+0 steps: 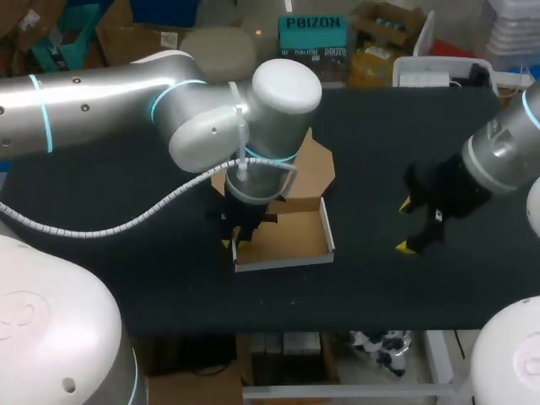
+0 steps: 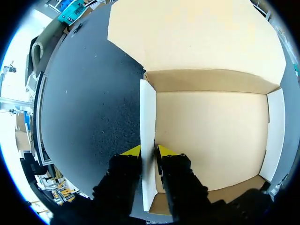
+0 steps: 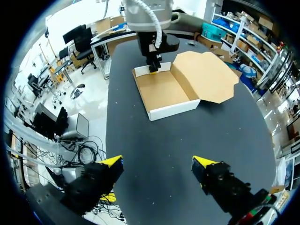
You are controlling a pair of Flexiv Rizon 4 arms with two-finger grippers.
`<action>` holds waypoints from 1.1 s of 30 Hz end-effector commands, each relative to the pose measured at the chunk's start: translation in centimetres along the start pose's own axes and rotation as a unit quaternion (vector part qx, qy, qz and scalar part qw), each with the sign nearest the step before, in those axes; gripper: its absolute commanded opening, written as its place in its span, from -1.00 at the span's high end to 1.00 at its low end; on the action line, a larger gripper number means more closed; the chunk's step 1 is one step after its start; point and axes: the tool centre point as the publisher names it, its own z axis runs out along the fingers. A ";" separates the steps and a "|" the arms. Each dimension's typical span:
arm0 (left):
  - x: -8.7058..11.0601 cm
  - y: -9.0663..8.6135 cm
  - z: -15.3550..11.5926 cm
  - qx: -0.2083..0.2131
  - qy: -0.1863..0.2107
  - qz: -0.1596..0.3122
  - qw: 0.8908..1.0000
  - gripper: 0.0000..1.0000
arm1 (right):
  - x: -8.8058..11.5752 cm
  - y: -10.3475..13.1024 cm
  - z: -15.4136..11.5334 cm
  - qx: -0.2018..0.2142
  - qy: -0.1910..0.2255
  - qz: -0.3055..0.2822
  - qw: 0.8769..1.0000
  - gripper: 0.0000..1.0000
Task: Assemble the packaging by folding the flat box into shape, placing the metal phone stand inside, and closing the box properly
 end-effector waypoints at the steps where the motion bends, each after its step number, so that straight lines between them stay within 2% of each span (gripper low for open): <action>1: -1.3 0.3 -0.4 0.003 0.056 0.002 0.998 0.32 | -0.2 0.3 0.2 0.005 0.003 0.002 1.000 -1.00; 11: -1.2 0.5 -1.0 0.000 0.112 0.004 0.994 0.35 | -0.1 0.3 0.3 0.010 0.002 0.004 1.000 -1.00; 15: -1.1 0.6 -1.5 -0.002 0.157 0.013 0.988 0.27 | -0.1 0.2 0.3 0.010 0.002 0.003 1.000 -1.00; 20: -0.9 0.9 -2.6 0.005 0.200 0.034 0.979 0.03 | -0.2 0.0 0.0 0.007 0.000 0.000 1.000 -1.00; 23: -0.9 1.1 -3.2 0.014 0.223 0.049 0.974 -0.33 | -0.2 -0.1 -0.2 0.002 0.000 -0.002 1.000 -1.00; 24: -0.9 1.1 -3.4 0.018 0.224 0.052 0.973 -0.39 | -0.2 -0.1 -0.2 0.001 0.000 -0.002 1.000 -1.00; 28: -0.7 1.5 -4.0 0.035 0.247 0.072 0.966 -1.00 | -0.2 -0.2 -0.2 0.000 0.000 -0.002 1.000 -1.00; 33: -0.6 2.3 -5.0 0.065 0.281 0.111 0.951 -1.00 | -0.1 -0.3 -0.3 -0.003 0.000 -0.003 1.000 -1.00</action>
